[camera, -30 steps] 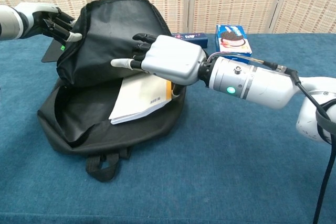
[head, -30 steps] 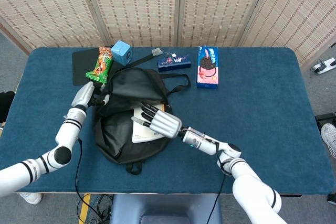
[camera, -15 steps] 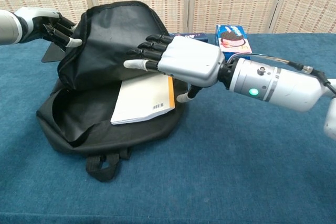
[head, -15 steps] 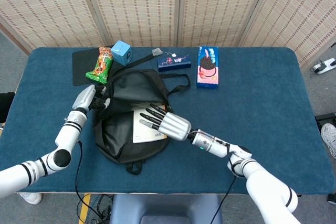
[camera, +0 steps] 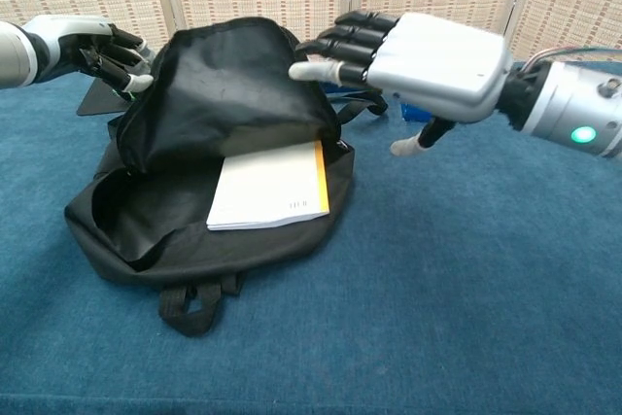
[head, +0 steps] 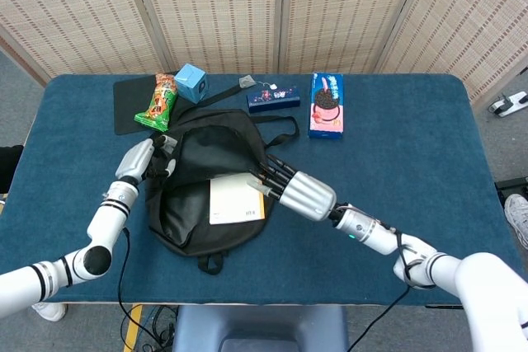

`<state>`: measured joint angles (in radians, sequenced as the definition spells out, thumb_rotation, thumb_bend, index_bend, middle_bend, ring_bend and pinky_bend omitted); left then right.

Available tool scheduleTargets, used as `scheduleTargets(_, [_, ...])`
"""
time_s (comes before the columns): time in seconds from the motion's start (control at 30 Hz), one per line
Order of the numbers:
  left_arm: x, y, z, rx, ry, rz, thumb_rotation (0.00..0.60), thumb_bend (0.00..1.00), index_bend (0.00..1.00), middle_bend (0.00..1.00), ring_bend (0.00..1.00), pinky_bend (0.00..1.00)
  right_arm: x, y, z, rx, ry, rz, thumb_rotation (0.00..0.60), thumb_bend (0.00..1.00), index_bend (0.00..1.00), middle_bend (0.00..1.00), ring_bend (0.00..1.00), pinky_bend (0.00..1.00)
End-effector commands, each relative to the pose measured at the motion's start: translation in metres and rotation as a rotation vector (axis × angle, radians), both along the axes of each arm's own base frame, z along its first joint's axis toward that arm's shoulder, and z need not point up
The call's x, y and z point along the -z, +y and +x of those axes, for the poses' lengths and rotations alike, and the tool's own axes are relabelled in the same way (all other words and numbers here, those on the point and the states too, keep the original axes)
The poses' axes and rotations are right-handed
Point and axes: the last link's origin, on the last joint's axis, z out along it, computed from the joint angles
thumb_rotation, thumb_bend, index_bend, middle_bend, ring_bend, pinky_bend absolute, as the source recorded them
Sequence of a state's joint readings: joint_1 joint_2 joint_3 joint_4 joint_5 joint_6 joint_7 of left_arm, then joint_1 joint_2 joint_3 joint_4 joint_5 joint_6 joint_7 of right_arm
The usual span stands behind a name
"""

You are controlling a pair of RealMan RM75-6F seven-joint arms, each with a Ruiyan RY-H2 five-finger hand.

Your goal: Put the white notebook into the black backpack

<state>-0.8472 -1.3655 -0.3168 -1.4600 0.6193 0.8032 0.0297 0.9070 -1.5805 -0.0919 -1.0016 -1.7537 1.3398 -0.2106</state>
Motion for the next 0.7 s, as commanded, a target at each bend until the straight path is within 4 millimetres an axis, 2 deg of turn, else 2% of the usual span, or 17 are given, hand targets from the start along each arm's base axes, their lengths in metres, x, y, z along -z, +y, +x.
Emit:
scheduleTargets(0.03, [-0.002, -0.007, 0.001, 0.027, 0.012, 0.021, 0.6, 0.41, 0.24, 0.28, 0.31, 0.29, -0.033, 0.002, -0.014, 0.058, -0.026, -0.066, 0.6, 0.0, 0.0, 0.0, 0.0, 0.0])
scheduleTargets(0.3, [-0.011, -0.021, 0.001, 0.069, 0.025, 0.073, 0.6, 0.36, 0.18, 0.24, 0.28, 0.29, -0.073, 0.005, -0.03, 0.132, -0.097, -0.133, 0.6, 0.0, 0.0, 0.0, 0.0, 0.0])
scheduleTargets(0.7, [-0.032, -0.042, -0.007, 0.093, 0.092, 0.085, 0.6, 0.34, 0.18, 0.24, 0.28, 0.28, -0.11, 0.013, -0.059, 0.286, -0.115, -0.169, 0.6, 0.0, 0.0, 0.01, 0.0, 0.0])
